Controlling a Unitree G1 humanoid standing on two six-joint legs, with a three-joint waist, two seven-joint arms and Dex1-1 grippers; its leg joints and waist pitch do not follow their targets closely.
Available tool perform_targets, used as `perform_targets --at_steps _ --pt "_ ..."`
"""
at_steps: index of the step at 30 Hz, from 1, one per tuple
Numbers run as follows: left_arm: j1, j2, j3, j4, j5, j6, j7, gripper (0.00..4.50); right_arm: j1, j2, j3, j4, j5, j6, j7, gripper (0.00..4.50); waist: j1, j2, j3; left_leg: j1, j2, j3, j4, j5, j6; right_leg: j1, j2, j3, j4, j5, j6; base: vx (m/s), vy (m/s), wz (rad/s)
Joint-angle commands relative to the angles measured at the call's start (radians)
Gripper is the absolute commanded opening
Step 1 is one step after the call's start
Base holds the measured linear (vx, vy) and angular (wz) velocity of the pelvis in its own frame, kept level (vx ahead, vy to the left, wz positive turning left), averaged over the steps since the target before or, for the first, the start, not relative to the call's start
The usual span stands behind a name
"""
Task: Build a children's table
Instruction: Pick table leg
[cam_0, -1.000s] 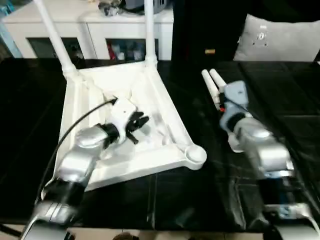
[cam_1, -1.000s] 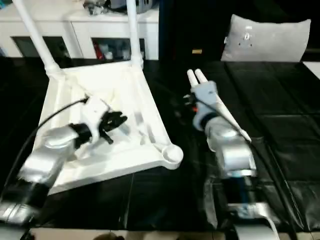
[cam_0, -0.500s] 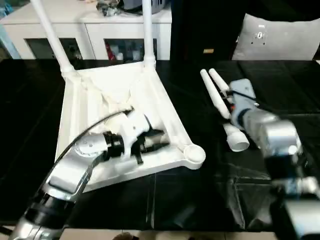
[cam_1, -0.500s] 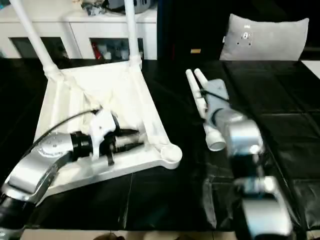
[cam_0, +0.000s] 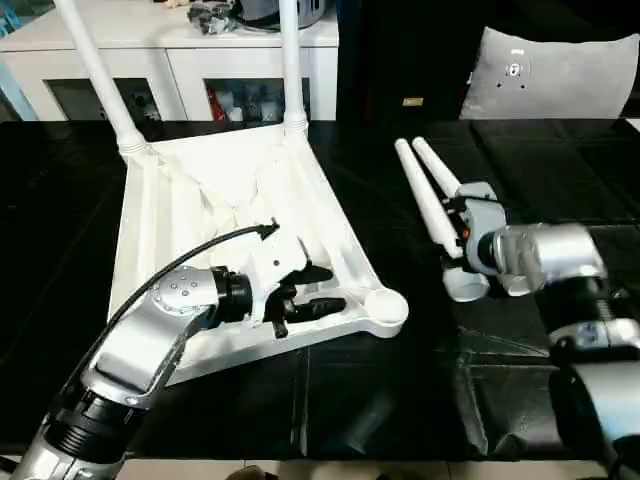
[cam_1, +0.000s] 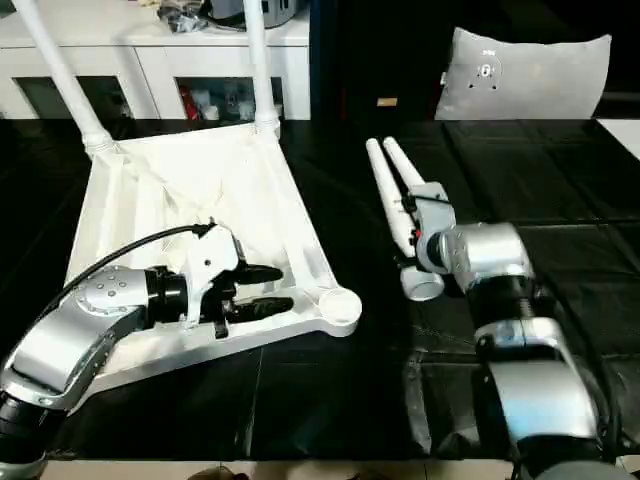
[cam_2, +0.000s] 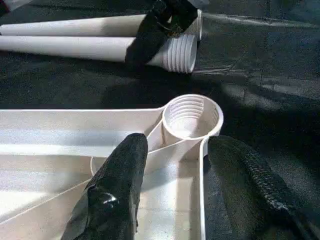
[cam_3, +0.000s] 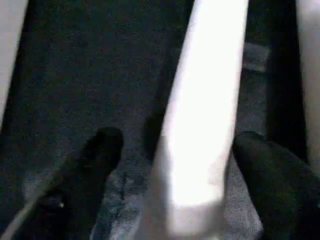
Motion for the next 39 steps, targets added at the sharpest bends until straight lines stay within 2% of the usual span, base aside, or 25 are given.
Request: perform_targets --at_steps 1,2,3,5,6,7,9,10,11,14,17,20,23,27,29,31,32,33,34,35,37,38,39 --pt "-0.005 0.010 -0.007 -0.017 -0.005 0.008 0.001 2.37 -0.024 -0.014 0.015 0.042 0.008 -0.002 0.022 3.71 0.004 -0.005 -0.074 0.014 0.036 -0.009 -0.064 -0.210 -0.011 0.058 -0.046 0.038 -0.065 -0.219 -0.235 0.000 0.000 0.00" --pt "-0.006 0.010 -0.008 -0.015 -0.005 0.009 -0.001 2.37 -0.033 -0.014 0.011 0.063 0.012 -0.007 0.027 3.66 0.006 -0.005 -0.073 0.014 0.036 -0.009 -0.064 -0.206 -0.009 0.059 -0.046 0.038 -0.065 -0.212 -0.237 0.000 0.000 0.00" --pt "-0.009 0.011 -0.009 -0.013 -0.005 0.009 -0.003 2.37 -0.043 -0.014 0.003 0.092 0.014 -0.020 0.028 3.66 0.005 0.000 -0.075 0.015 0.037 -0.009 -0.062 -0.207 -0.011 0.057 -0.046 0.038 -0.064 -0.205 -0.241 0.000 0.000 0.00" --pt "-0.014 0.011 -0.012 -0.007 -0.002 0.009 -0.007 2.37 -0.060 -0.013 -0.004 0.146 0.008 -0.047 0.029 3.44 0.005 -0.001 -0.074 0.014 0.037 -0.009 -0.062 -0.211 -0.012 0.058 -0.046 0.037 -0.063 -0.199 -0.248 0.000 0.000 0.00" --pt "-0.015 0.011 -0.012 -0.006 -0.002 0.009 -0.007 2.37 -0.061 -0.013 -0.004 0.150 0.007 -0.049 0.028 3.33 0.007 0.007 -0.074 0.015 0.037 -0.010 -0.062 -0.218 -0.013 0.057 -0.046 0.036 -0.063 -0.202 -0.249 0.000 0.000 0.00" --pt "-0.018 0.011 -0.014 -0.004 -0.001 0.009 -0.009 2.37 -0.068 -0.012 -0.004 0.170 0.001 -0.062 0.026 3.20 0.005 0.002 -0.073 0.014 0.037 -0.009 -0.063 -0.223 -0.012 0.059 -0.044 0.036 -0.064 -0.202 -0.248 0.000 0.000 0.00" --pt "-0.023 0.010 -0.016 0.000 0.000 0.008 -0.011 2.37 -0.077 -0.010 -0.004 0.199 -0.006 -0.080 0.023 3.05 0.004 0.002 -0.074 0.014 0.037 -0.010 -0.063 -0.233 -0.014 0.058 -0.045 0.035 -0.064 -0.213 -0.249 0.000 0.000 0.00" --pt "-0.028 0.009 -0.018 0.003 0.001 0.008 -0.013 2.37 -0.090 -0.007 -0.005 0.229 -0.010 -0.094 0.023 3.05 0.006 0.007 -0.074 0.015 0.037 -0.010 -0.062 -0.235 -0.015 0.058 -0.046 0.035 -0.064 -0.215 -0.250 0.000 0.000 0.00" --pt "-0.031 0.008 -0.019 0.005 0.001 0.008 -0.014 2.37 -0.098 -0.005 -0.004 0.247 -0.012 -0.102 0.025 2.84 0.004 0.005 -0.074 0.016 0.037 -0.010 -0.062 -0.243 -0.016 0.057 -0.045 0.035 -0.064 -0.218 -0.253 0.000 0.000 0.00" --pt "-0.040 0.009 -0.022 0.008 0.000 0.012 -0.014 2.37 -0.124 -0.003 -0.001 0.302 -0.016 -0.129 0.035 2.68 0.006 0.003 -0.073 0.016 0.038 -0.010 -0.062 -0.252 -0.015 0.057 -0.046 0.035 -0.065 -0.229 -0.254 0.000 0.000 0.00" --pt "-0.039 0.010 -0.022 0.007 -0.004 0.019 -0.016 2.37 -0.135 -0.006 -0.003 0.324 -0.017 -0.142 0.040 2.39 0.005 0.007 -0.073 0.014 0.038 -0.010 -0.062 -0.252 -0.014 0.057 -0.046 0.034 -0.062 -0.222 -0.256 0.000 0.000 0.00" --pt "-0.038 0.009 -0.022 0.009 -0.007 0.027 -0.016 2.37 -0.142 -0.009 -0.005 0.336 -0.017 -0.151 0.047 2.18 0.005 0.006 -0.074 0.013 0.038 -0.010 -0.061 -0.240 -0.010 0.058 -0.044 0.034 -0.061 -0.206 -0.260 0.000 0.000 0.00" --pt "-0.037 0.003 -0.021 0.021 -0.003 0.032 -0.005 2.37 -0.147 -0.012 -0.026 0.346 -0.003 -0.166 0.043 2.02 0.006 0.009 -0.074 0.015 0.038 -0.010 -0.060 -0.246 -0.008 0.057 -0.044 0.033 -0.061 -0.200 -0.263 0.000 0.000 0.00" --pt "-0.029 -0.016 -0.003 0.042 -0.005 0.031 0.030 2.37 -0.130 -0.007 -0.069 0.316 0.026 -0.189 0.008 1.95 0.005 0.005 -0.075 0.013 0.037 -0.010 -0.060 -0.240 -0.007 0.059 -0.044 0.033 -0.061 -0.200 -0.261 0.000 0.000 0.00" --pt "-0.028 -0.048 0.026 0.067 -0.003 0.009 0.076 2.37 -0.109 0.006 -0.109 0.263 0.062 -0.208 -0.004 1.93 0.005 0.004 -0.074 0.012 0.036 -0.008 -0.060 -0.236 0.000 0.060 -0.045 0.034 -0.066 -0.203 -0.252 0.000 0.000 0.00" --pt "-0.039 -0.109 0.076 0.112 0.003 -0.018 0.172 2.37 -0.069 0.037 -0.187 0.171 0.132 -0.285 -0.009 1.93 0.005 0.008 -0.078 0.012 0.037 -0.010 -0.058 -0.220 0.005 0.061 -0.047 0.034 -0.062 -0.180 -0.246 0.000 0.000 0.00" --pt "-0.059 -0.162 0.120 0.153 0.000 -0.019 0.254 2.37 -0.029 0.065 -0.243 0.090 0.191 -0.343 0.008 1.93 0.003 0.004 -0.079 0.010 0.035 -0.007 -0.057 -0.215 0.014 0.063 -0.045 0.035 -0.065 -0.162 -0.238 0.000 0.000 0.00" --pt "-0.073 -0.189 0.146 0.173 -0.012 -0.014 0.289 2.37 -0.005 0.082 -0.267 0.042 0.219 -0.363 0.017 1.93 0.004 0.003 -0.081 0.010 0.035 -0.008 -0.058 -0.204 0.025 0.065 -0.046 0.035 -0.066 -0.151 -0.237 0.000 0.000 0.00" --pt "-0.088 -0.220 0.180 0.185 -0.050 0.006 0.305 2.65 0.026 0.099 -0.281 -0.018 0.242 -0.373 0.031 1.93 0.005 0.006 -0.083 0.012 0.034 -0.009 -0.057 -0.195 0.029 0.064 -0.044 0.033 -0.064 -0.145 -0.236 0.000 0.000 0.00" --pt "-0.102 -0.248 0.210 0.187 -0.089 0.016 0.315 2.72 0.052 0.116 -0.301 -0.075 0.278 -0.357 0.054 1.93 0.007 0.002 -0.082 0.011 0.032 -0.006 -0.056 -0.180 0.041 0.067 -0.043 0.034 -0.066 -0.133 -0.238 0.000 0.000 0.00" --pt "-0.126 -0.297 0.257 0.173 -0.175 0.028 0.308 2.72 0.123 0.153 -0.338 -0.210 0.377 -0.325 0.151 1.93 0.013 0.001 -0.083 0.010 0.036 -0.009 -0.058 -0.163 0.056 0.066 -0.045 0.032 -0.065 -0.127 -0.251 0.000 0.000 0.00" --pt "-0.126 -0.298 0.258 0.172 -0.177 0.028 0.307 2.77 0.125 0.154 -0.338 -0.213 0.380 -0.325 0.154 1.93 0.020 -0.003 -0.084 0.010 0.037 -0.009 -0.057 -0.159 0.067 0.068 -0.047 0.032 -0.064 -0.127 -0.254 0.000 0.000 0.00" --pt "-0.133 -0.313 0.270 0.163 -0.205 0.029 0.300 2.91 0.158 0.165 -0.339 -0.264 0.417 -0.318 0.203 1.92 0.022 -0.002 -0.083 0.009 0.038 -0.009 -0.057 -0.154 0.076 0.066 -0.046 0.032 -0.064 -0.131 -0.254 0.000 0.000 0.00"
